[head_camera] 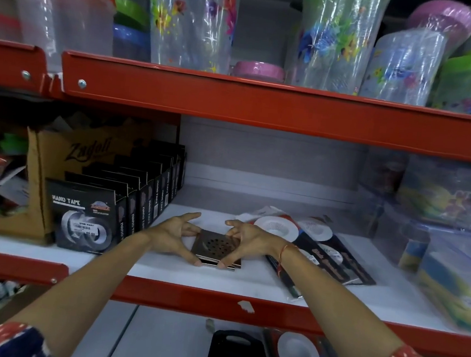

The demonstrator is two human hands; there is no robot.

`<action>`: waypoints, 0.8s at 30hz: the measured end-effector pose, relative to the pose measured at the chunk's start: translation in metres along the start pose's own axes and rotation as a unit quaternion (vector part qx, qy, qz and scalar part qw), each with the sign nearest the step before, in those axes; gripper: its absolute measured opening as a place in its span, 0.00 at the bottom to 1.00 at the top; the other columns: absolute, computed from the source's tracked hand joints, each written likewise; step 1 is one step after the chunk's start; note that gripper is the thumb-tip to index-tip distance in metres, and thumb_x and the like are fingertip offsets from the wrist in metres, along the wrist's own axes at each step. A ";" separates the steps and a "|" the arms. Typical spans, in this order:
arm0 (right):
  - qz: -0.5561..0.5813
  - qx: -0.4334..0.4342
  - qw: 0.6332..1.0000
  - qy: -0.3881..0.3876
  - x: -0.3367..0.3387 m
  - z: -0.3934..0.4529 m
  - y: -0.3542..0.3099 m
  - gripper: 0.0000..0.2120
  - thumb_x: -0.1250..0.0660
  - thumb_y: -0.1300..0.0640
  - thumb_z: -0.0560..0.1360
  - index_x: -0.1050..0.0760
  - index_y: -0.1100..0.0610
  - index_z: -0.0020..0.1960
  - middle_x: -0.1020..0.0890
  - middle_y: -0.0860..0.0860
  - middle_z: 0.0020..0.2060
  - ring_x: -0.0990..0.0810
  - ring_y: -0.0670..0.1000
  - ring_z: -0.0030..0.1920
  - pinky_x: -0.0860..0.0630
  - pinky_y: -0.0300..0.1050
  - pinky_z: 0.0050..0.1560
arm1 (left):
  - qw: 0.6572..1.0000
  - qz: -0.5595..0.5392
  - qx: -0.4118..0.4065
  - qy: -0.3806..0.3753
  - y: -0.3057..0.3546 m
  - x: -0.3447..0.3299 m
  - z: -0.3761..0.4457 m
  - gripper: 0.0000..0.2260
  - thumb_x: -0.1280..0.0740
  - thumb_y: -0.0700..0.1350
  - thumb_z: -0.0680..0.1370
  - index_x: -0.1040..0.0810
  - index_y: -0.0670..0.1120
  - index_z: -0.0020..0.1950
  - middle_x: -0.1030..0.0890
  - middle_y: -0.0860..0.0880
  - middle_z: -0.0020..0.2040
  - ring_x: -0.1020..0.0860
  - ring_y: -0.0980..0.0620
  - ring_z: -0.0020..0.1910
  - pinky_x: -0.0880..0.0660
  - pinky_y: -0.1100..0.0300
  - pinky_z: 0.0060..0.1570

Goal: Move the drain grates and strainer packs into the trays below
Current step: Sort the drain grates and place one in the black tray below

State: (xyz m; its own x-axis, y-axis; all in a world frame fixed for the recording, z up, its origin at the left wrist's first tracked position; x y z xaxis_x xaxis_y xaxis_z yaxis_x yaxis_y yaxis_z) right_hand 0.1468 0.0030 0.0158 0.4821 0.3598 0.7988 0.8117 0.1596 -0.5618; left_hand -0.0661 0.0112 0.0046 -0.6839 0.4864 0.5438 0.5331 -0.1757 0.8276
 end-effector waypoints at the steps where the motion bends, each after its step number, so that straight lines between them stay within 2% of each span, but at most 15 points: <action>1: -0.006 0.002 1.000 -0.002 0.000 0.000 -0.001 0.53 0.20 0.47 0.62 0.48 0.54 0.77 0.29 0.52 0.70 0.29 0.53 0.68 0.36 0.44 0.72 | 1.000 0.002 -0.002 -0.001 -0.001 0.000 0.000 0.69 0.17 0.54 0.42 0.50 0.52 0.78 0.32 0.45 0.72 0.35 0.51 0.73 0.39 0.53 0.74; 3: -0.024 0.010 1.000 -0.004 -0.001 -0.001 -0.003 0.50 0.21 0.48 0.62 0.44 0.57 0.76 0.32 0.51 0.72 0.30 0.53 0.69 0.35 0.47 0.72 | 1.000 0.009 -0.005 -0.009 -0.002 -0.001 0.000 0.68 0.17 0.55 0.43 0.50 0.53 0.77 0.34 0.46 0.73 0.36 0.53 0.73 0.38 0.54 0.74; 7: -0.040 0.018 0.999 0.008 -0.006 -0.001 -0.012 0.55 0.20 0.45 0.59 0.48 0.51 0.77 0.27 0.51 0.69 0.28 0.53 0.67 0.34 0.48 0.72 | 0.999 0.023 0.007 -0.022 -0.001 -0.003 0.000 0.66 0.18 0.53 0.45 0.50 0.53 0.78 0.37 0.46 0.75 0.38 0.53 0.74 0.38 0.62 0.70; 10: -0.049 0.016 0.999 0.013 -0.009 0.001 -0.013 0.56 0.21 0.42 0.57 0.45 0.53 0.76 0.30 0.50 0.71 0.29 0.53 0.68 0.35 0.49 0.72 | 0.999 0.027 0.012 -0.029 0.003 -0.004 0.000 0.66 0.18 0.53 0.45 0.49 0.52 0.78 0.40 0.46 0.77 0.40 0.52 0.75 0.40 0.61 0.72; 13: -0.036 0.010 0.999 0.012 -0.009 -0.003 -0.010 0.57 0.21 0.41 0.58 0.49 0.49 0.77 0.32 0.51 0.73 0.32 0.53 0.71 0.37 0.48 0.73 | 0.997 0.053 0.023 -0.044 0.010 -0.006 -0.002 0.66 0.19 0.55 0.46 0.51 0.52 0.78 0.44 0.47 0.78 0.43 0.52 0.77 0.43 0.59 0.74; 15: -0.027 0.012 0.999 0.025 -0.008 -0.011 -0.008 0.55 0.22 0.41 0.60 0.50 0.47 0.77 0.36 0.49 0.74 0.35 0.52 0.72 0.38 0.48 0.73 | 0.994 0.099 0.030 -0.025 0.015 -0.007 -0.001 0.64 0.19 0.59 0.49 0.51 0.51 0.78 0.46 0.51 0.79 0.45 0.53 0.77 0.44 0.59 0.74; 17: -0.003 0.023 0.997 0.074 0.004 -0.022 -0.006 0.49 0.24 0.41 0.64 0.46 0.50 0.76 0.33 0.49 0.72 0.33 0.51 0.69 0.35 0.43 0.69 | 0.993 0.109 0.025 0.025 0.025 -0.007 0.001 0.59 0.22 0.62 0.55 0.49 0.49 0.78 0.46 0.52 0.78 0.45 0.52 0.77 0.44 0.57 0.75; 19: 0.010 0.032 0.987 0.157 0.023 -0.032 0.000 0.39 0.28 0.42 0.69 0.39 0.54 0.74 0.29 0.51 0.70 0.29 0.51 0.67 0.34 0.38 0.63 | 0.995 0.069 -0.004 0.069 0.045 -0.013 0.002 0.51 0.27 0.65 0.62 0.44 0.46 0.78 0.41 0.49 0.77 0.42 0.51 0.76 0.42 0.56 0.73; 22: 0.003 -0.018 0.957 0.290 0.061 -0.041 0.030 0.25 0.32 0.49 0.75 0.29 0.60 0.69 0.26 0.55 0.68 0.27 0.56 0.67 0.32 0.43 0.64 | 0.992 -0.089 0.003 0.091 0.079 -0.036 0.011 0.40 0.38 0.67 0.72 0.39 0.42 0.75 0.32 0.44 0.71 0.34 0.47 0.71 0.38 0.53 0.70; 24: 0.014 -0.078 0.936 0.344 0.081 -0.047 0.056 0.19 0.34 0.54 0.77 0.24 0.64 0.62 0.21 0.59 0.62 0.24 0.58 0.64 0.29 0.45 0.59 | 0.970 -0.225 0.055 0.069 0.093 -0.053 0.023 0.42 0.42 0.68 0.73 0.40 0.37 0.73 0.28 0.37 0.66 0.29 0.43 0.66 0.33 0.51 0.66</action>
State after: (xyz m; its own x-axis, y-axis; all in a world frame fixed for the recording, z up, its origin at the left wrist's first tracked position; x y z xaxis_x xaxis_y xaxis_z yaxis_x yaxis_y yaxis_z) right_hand 0.2463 -0.0020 0.0588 0.5590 -0.3230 0.7637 0.8075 0.0028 -0.5899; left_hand 0.0313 -0.0118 0.0496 -0.9162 0.3718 0.1496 0.2091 0.1249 0.9699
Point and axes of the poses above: each hand's wrist, its own z-axis towards the middle knuckle, its own x-axis out of the back of the hand, y = z × x, the point moved 2 cm from there along z, towards the middle knuckle
